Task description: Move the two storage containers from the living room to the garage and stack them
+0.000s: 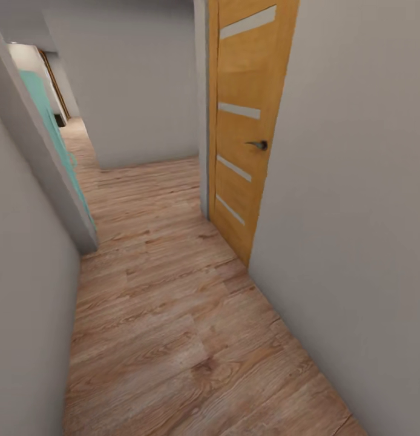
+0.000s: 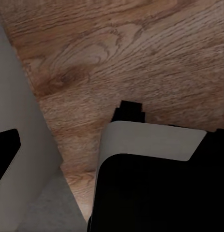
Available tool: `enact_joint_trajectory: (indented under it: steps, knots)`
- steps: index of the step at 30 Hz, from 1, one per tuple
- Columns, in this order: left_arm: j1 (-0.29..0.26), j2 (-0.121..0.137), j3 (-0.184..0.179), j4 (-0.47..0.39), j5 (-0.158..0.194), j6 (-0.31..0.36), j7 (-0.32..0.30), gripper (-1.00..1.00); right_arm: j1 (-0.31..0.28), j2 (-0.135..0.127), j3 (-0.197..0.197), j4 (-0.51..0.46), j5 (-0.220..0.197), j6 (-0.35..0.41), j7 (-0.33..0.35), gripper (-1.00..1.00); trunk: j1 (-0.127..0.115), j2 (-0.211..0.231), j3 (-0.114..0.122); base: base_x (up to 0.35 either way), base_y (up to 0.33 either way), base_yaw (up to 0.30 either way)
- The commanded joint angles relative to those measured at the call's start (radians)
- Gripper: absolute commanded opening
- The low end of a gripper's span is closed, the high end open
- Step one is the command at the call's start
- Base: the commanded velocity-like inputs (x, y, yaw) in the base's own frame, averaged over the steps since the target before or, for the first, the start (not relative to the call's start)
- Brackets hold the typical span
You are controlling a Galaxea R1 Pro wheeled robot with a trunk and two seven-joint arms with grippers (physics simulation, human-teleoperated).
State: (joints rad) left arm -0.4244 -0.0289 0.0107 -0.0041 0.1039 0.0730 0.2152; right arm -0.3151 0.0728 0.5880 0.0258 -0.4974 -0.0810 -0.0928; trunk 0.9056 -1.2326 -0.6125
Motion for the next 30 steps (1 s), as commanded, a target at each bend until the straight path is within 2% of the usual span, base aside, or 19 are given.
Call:
enact_joint_trajectory:
  steps: [1, 17, 30]
  knots:
    - [0.0, 0.0, 0.0, 0.0, 0.01, 0.002, 0.003, 1.0, -0.001, 0.001, 0.008, 0.003, -0.009, -0.005, -0.001, 1.0, 0.001, 0.0, -0.001, 0.311, 0.0, 0.028]
    - [0.0, 0.0, 0.0, 0.0, 0.01, 0.002, 0.003, 1.0, -0.001, 0.001, 0.008, 0.003, -0.01, -0.004, -0.001, 1.0, 0.001, 0.0, -0.001, 0.321, 0.0, 0.013]
    - [0.0, 0.0, 0.0, 0.0, 0.01, 0.002, 0.003, 1.0, -0.001, 0.001, 0.007, 0.002, -0.01, -0.005, -0.001, 1.0, 0.001, 0.0, -0.001, 0.322, 0.0, 0.248]
